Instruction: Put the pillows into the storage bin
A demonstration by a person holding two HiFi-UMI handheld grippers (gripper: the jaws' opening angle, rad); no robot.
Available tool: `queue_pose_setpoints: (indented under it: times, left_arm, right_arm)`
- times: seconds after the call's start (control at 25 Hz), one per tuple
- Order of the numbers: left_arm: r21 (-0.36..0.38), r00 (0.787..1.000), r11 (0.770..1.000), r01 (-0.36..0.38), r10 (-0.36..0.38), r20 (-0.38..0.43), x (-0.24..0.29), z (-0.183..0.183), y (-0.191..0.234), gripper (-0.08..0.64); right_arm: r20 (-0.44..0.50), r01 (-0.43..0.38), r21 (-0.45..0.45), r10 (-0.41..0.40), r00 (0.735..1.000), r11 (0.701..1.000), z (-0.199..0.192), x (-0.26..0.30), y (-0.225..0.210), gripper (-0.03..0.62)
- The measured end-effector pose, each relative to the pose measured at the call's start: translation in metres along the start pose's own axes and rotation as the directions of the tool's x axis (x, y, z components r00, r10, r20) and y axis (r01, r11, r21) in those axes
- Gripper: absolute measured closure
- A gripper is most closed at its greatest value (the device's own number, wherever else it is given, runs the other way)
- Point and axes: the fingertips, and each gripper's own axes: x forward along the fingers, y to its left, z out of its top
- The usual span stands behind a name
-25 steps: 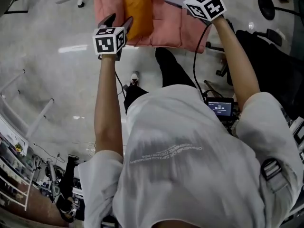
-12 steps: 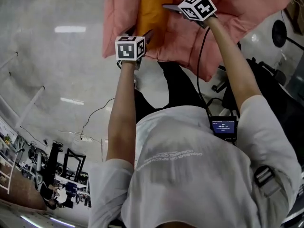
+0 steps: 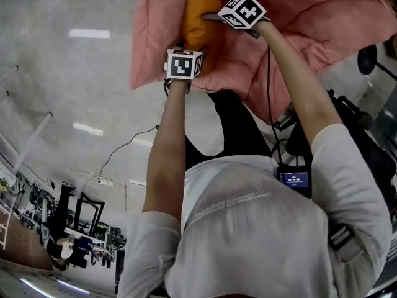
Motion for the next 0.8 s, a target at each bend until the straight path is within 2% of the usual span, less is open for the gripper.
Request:
queue_pose_setpoints:
  times: [0.12, 0.24, 0.36, 0.48, 0.6, 0.8]
  left_arm:
    - [0.017, 0.999, 0.999, -0.051, 0.051, 0.001, 0.005, 0.0, 0.004, 0.266]
    - [-0.002, 0.999, 0.999, -0.036, 0.036, 0.0, 0.008, -0.003, 0.005, 0.335]
    - [-0.026, 1.0, 1.0, -0.013, 0.014, 0.001, 0.003, -0.002, 0.001, 0.365]
    - [-0.022, 1.0, 1.0, -0.002, 0.002, 0.012, -0.01, -0.002, -0.007, 0.382]
    - [0.014, 0.999, 1.0, 0.01, -0.011, 0.039, -0.024, 0.002, -0.018, 0.385]
    - [0.132, 0.992, 0.991, 0.024, -0.039, 0.118, -0.069, 0.027, -0.044, 0.387]
  right_arm:
    - [-0.012, -0.026, 0.023, 0.027, 1.0, 0.999, -0.003, 0.005, 0.002, 0.226]
    - [-0.019, -0.023, 0.035, 0.024, 1.0, 0.999, -0.008, 0.005, 0.006, 0.284]
    - [-0.006, -0.007, 0.046, 0.007, 1.0, 0.999, -0.011, -0.002, 0.009, 0.322]
    - [-0.004, -0.003, 0.062, 0.003, 1.0, 0.998, -0.009, -0.016, 0.016, 0.325]
    - [0.008, 0.004, 0.054, -0.004, 1.0, 0.999, -0.006, -0.041, 0.024, 0.322]
    - [0.085, 0.062, 0.091, -0.07, 0.994, 0.994, 0.009, -0.104, 0.036, 0.319]
